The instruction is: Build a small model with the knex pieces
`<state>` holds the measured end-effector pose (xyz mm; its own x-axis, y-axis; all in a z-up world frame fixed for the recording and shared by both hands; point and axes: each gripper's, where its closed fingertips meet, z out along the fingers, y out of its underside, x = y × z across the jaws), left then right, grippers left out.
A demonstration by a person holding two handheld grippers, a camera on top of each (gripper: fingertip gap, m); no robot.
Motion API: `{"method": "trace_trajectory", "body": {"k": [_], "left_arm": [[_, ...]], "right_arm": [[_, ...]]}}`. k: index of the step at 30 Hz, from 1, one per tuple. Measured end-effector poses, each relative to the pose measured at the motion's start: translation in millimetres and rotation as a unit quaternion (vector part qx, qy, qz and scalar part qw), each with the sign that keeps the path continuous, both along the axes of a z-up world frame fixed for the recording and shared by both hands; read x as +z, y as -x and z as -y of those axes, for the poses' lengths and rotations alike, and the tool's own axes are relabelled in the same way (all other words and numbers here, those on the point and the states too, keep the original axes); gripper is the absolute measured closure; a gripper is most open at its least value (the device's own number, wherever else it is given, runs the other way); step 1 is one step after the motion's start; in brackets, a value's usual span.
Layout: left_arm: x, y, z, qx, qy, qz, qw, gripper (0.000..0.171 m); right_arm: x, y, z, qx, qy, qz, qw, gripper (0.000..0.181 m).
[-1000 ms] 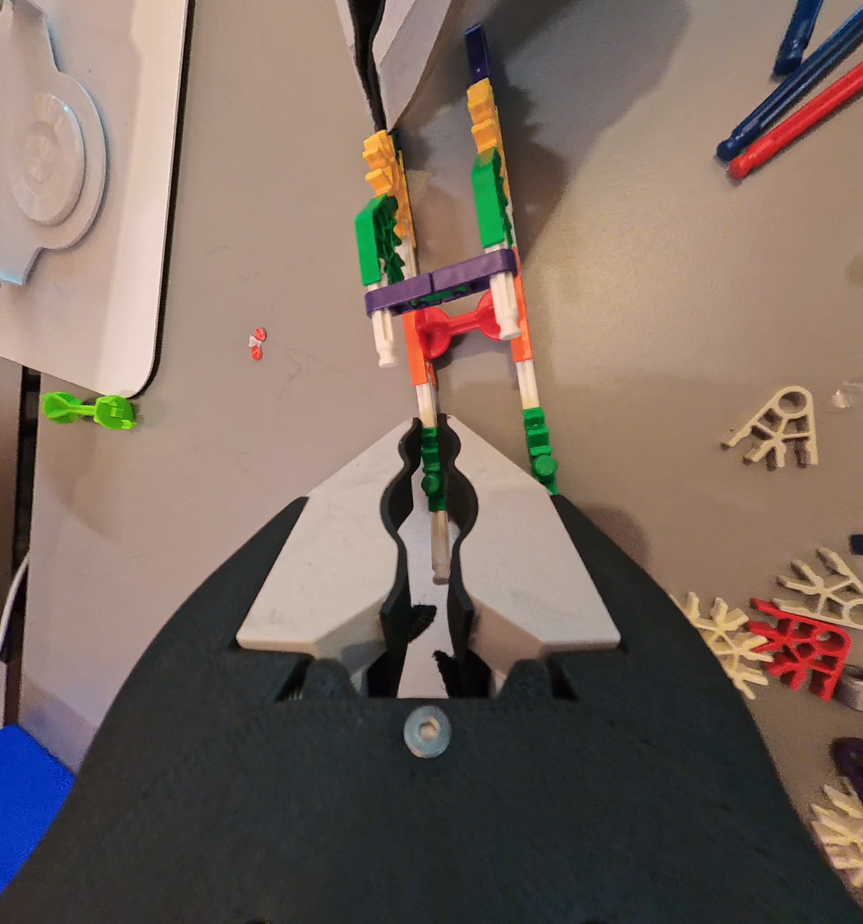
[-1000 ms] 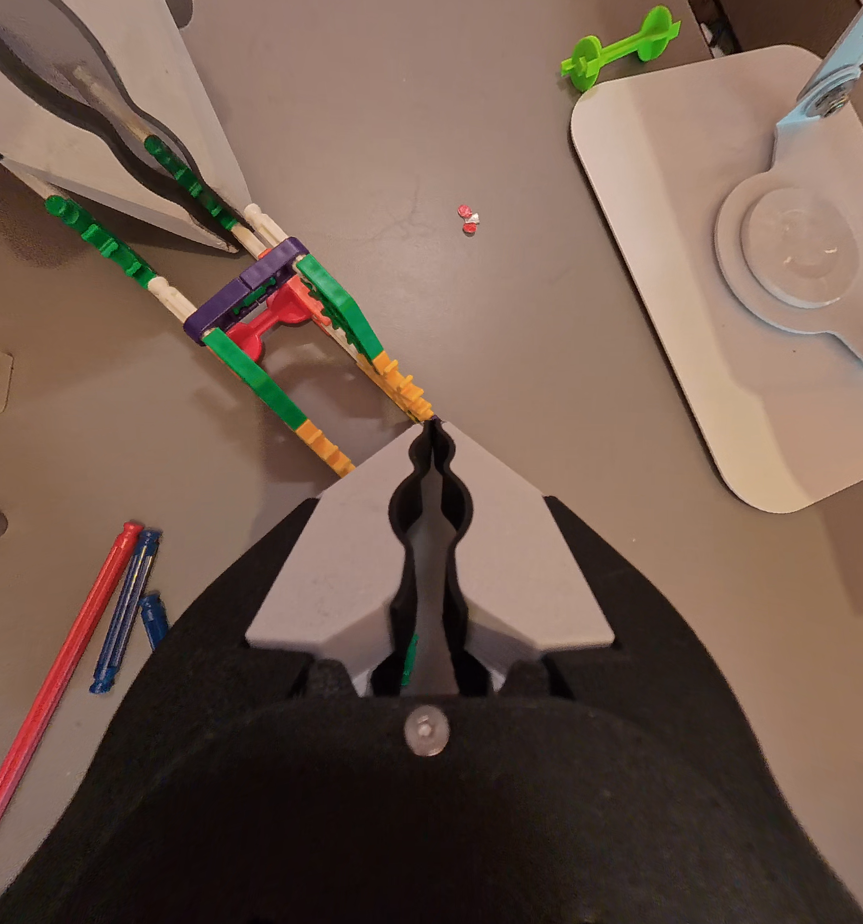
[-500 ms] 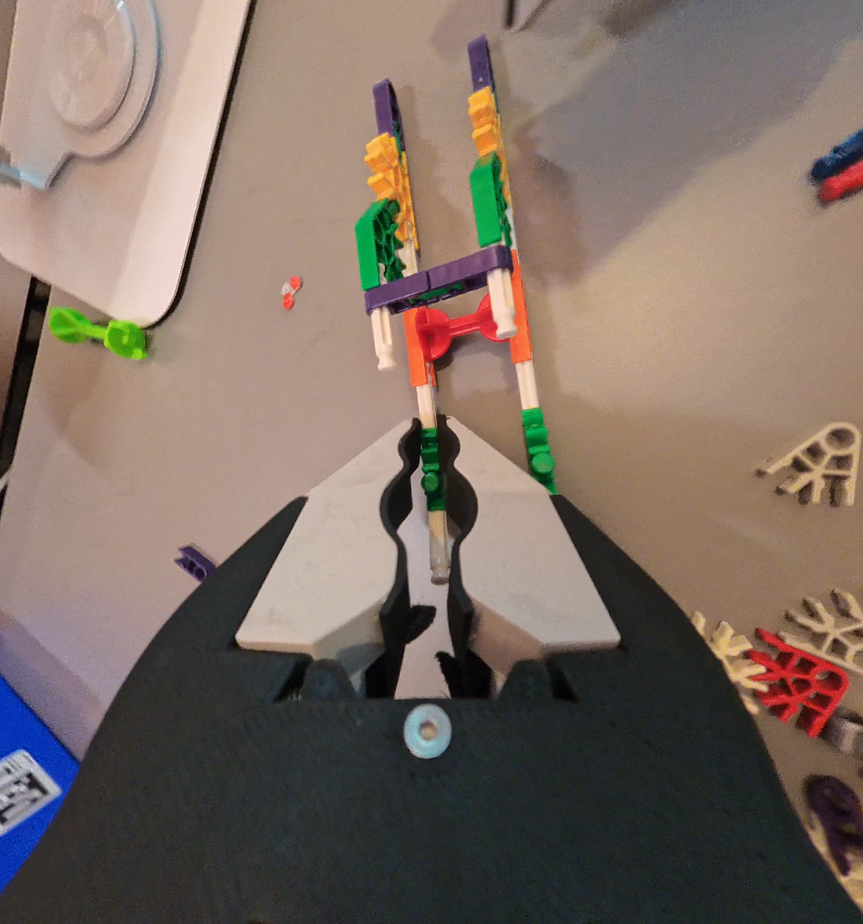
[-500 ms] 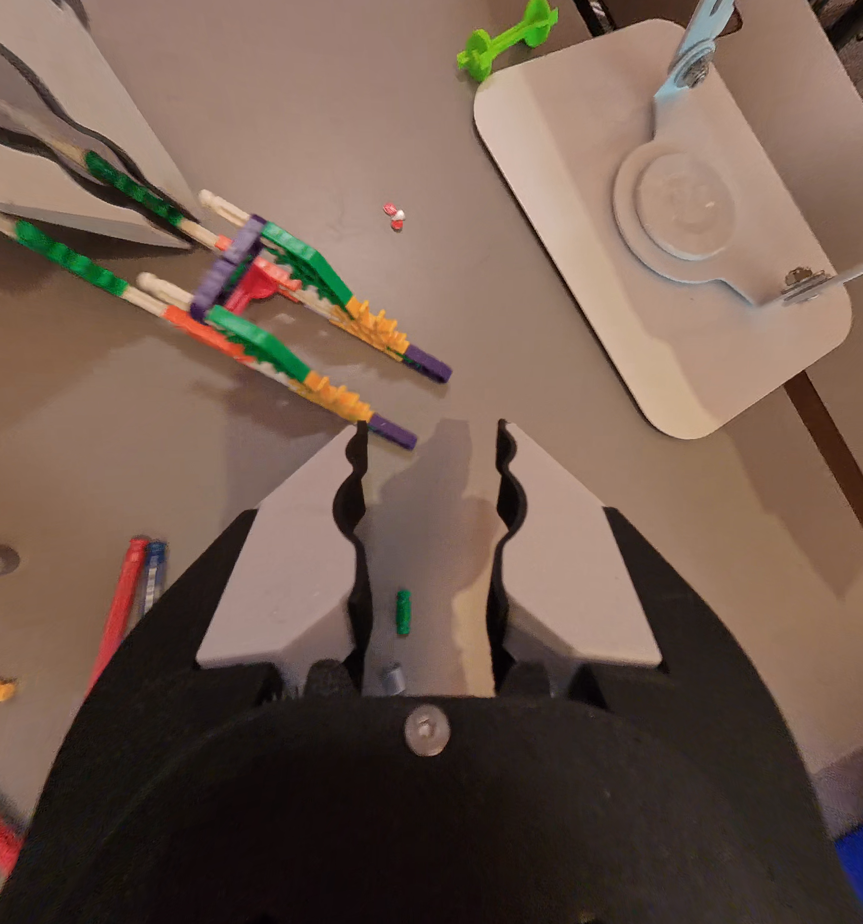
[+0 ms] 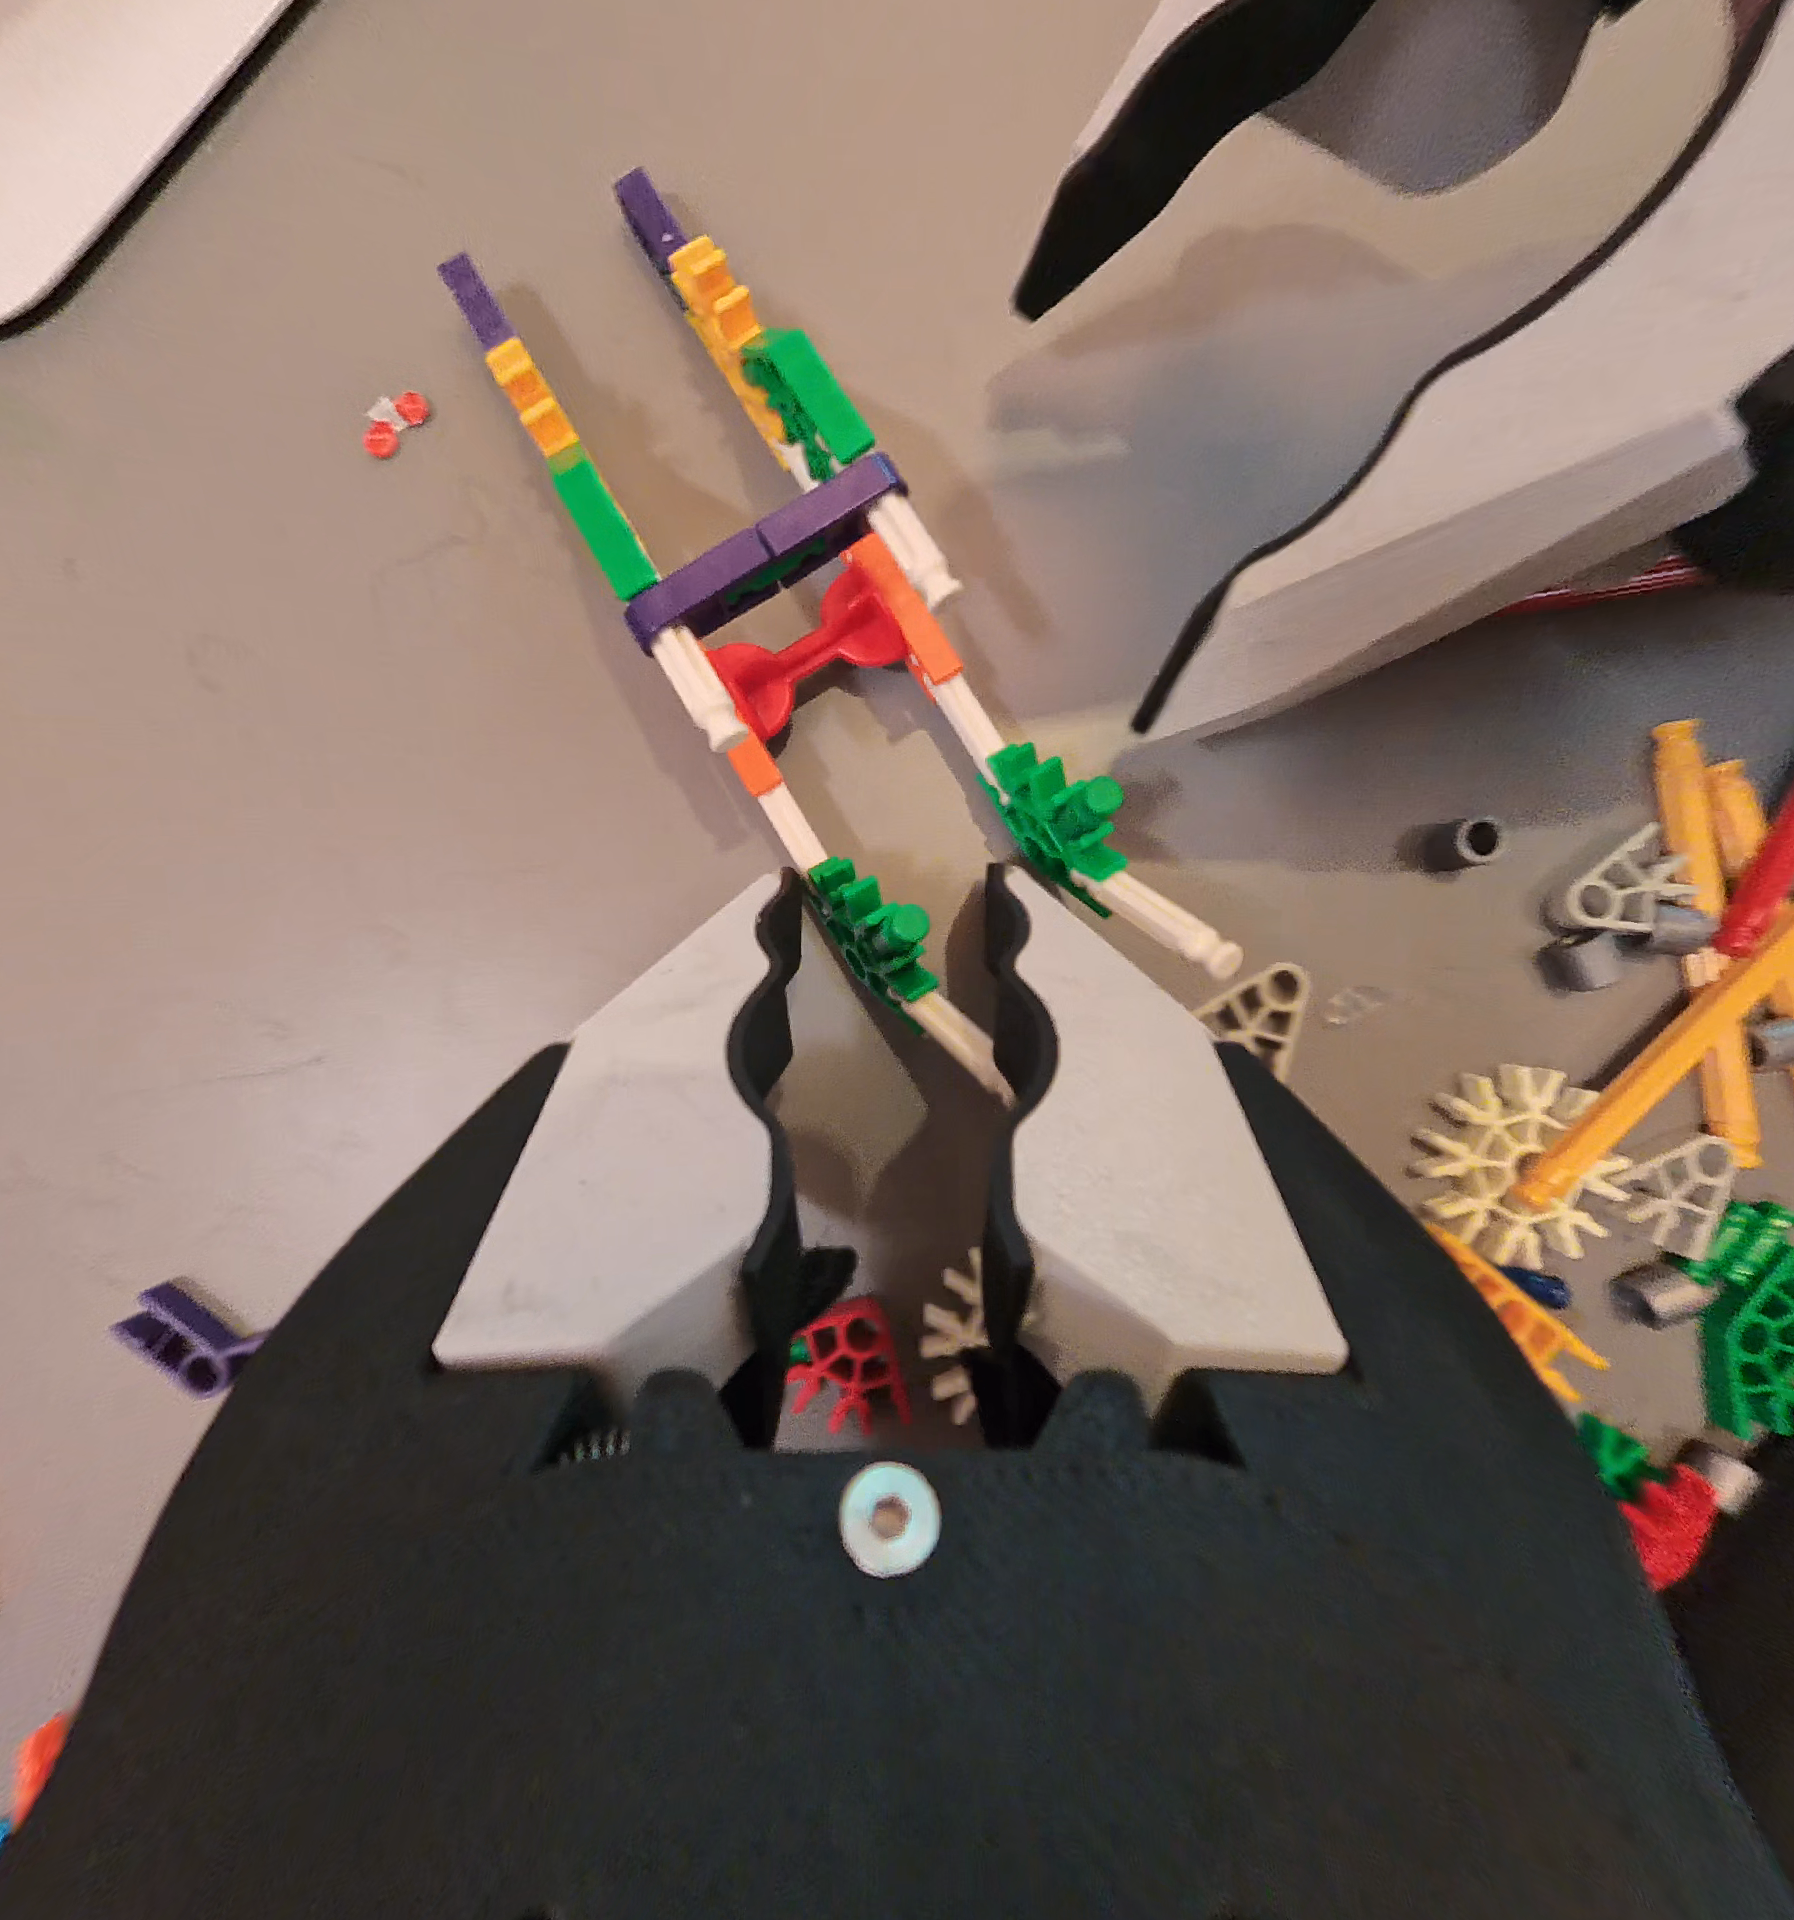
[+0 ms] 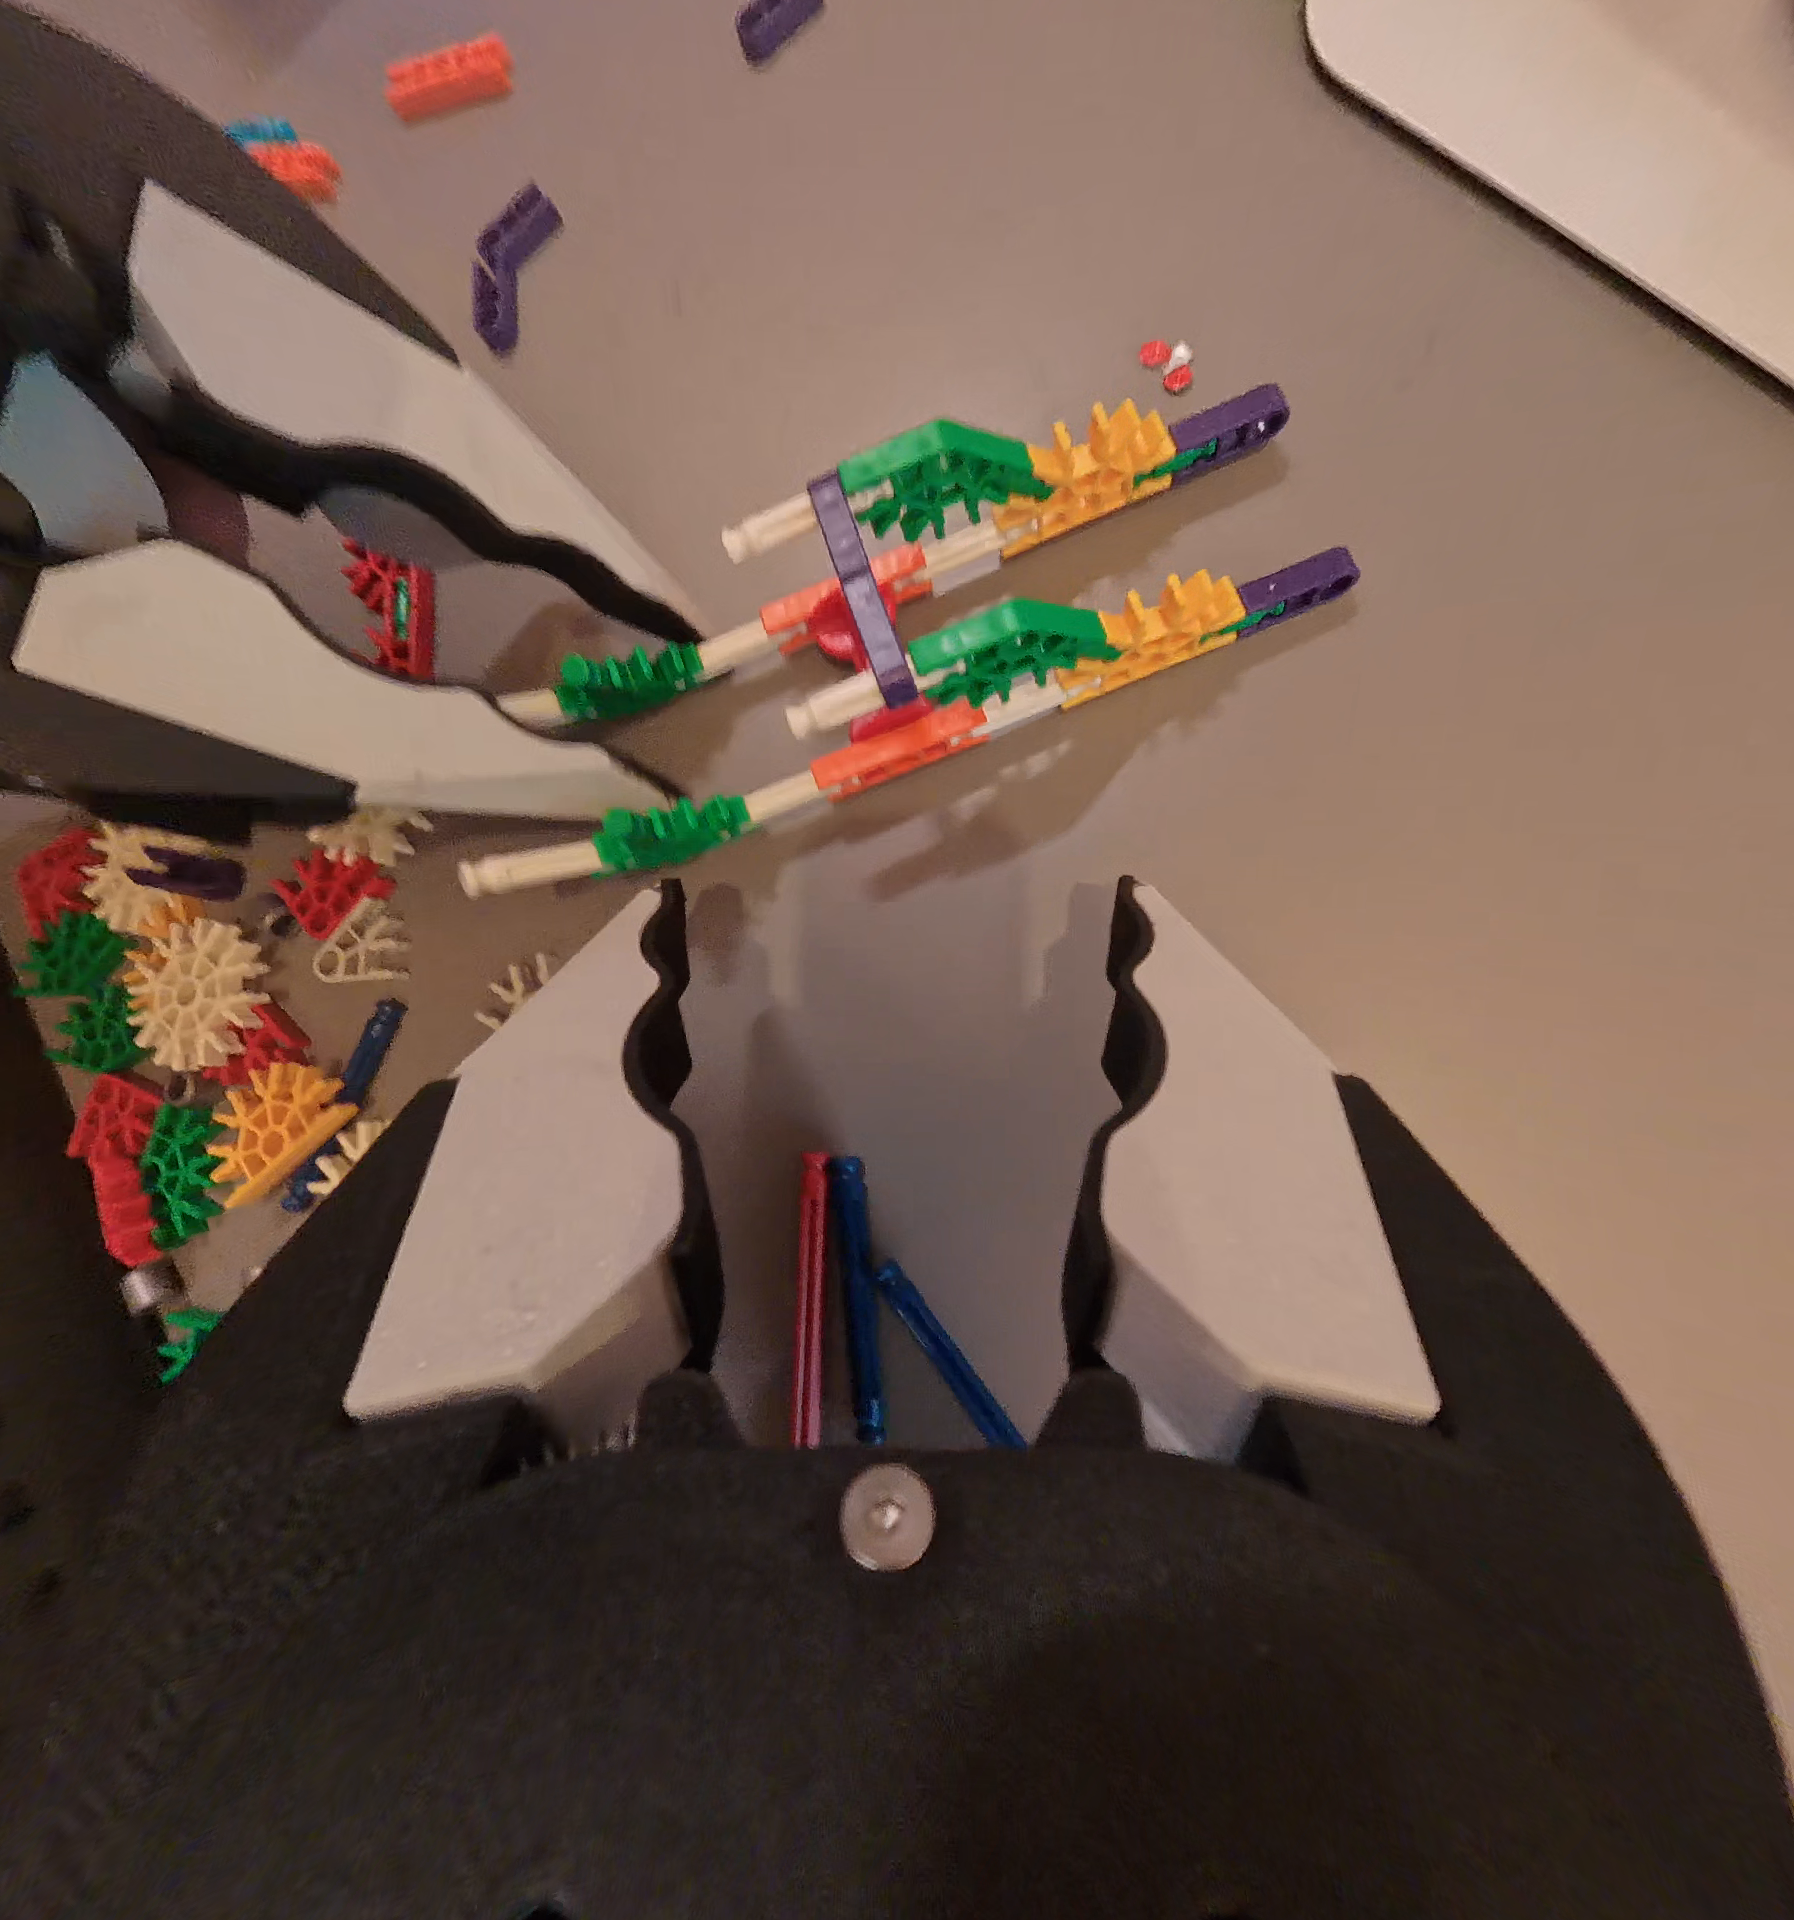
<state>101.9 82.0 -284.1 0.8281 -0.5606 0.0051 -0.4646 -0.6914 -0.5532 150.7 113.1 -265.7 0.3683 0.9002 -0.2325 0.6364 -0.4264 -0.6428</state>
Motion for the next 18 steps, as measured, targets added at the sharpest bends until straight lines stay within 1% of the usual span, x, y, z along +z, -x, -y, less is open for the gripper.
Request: {"method": "trace_trajectory", "body": {"k": [2,4,5,7,11,18], "left_arm": [[1,-8,5,0.001,0.012,0.028,1.000,0.135],[4,-19,11,-0.009,0.021,0.062,0.998,0.132],[6,-23,13,-0.016,0.019,0.074,0.997,0.135],[8,-21,15,-0.013,0.015,0.073,0.997,0.131],[17,-16,22,-0.011,0.010,0.092,0.996,0.127],[24,-1,33,-0.022,0.002,0.090,0.996,0.125]], "right_arm": [[1,3,3,-0.006,0.006,-0.009,1.000,0.103],[-1,1,2,-0.010,-0.005,-0.002,1.000,0.104],[-1,1,3,-0.009,-0.009,-0.001,1.000,0.106],[2,0,4,-0.014,-0.013,-0.004,1.000,0.106],[11,-8,4,-0.032,-0.019,-0.014,0.999,0.104],[15,-15,18,-0.049,-0.024,-0.021,0.998,0.107]]}}
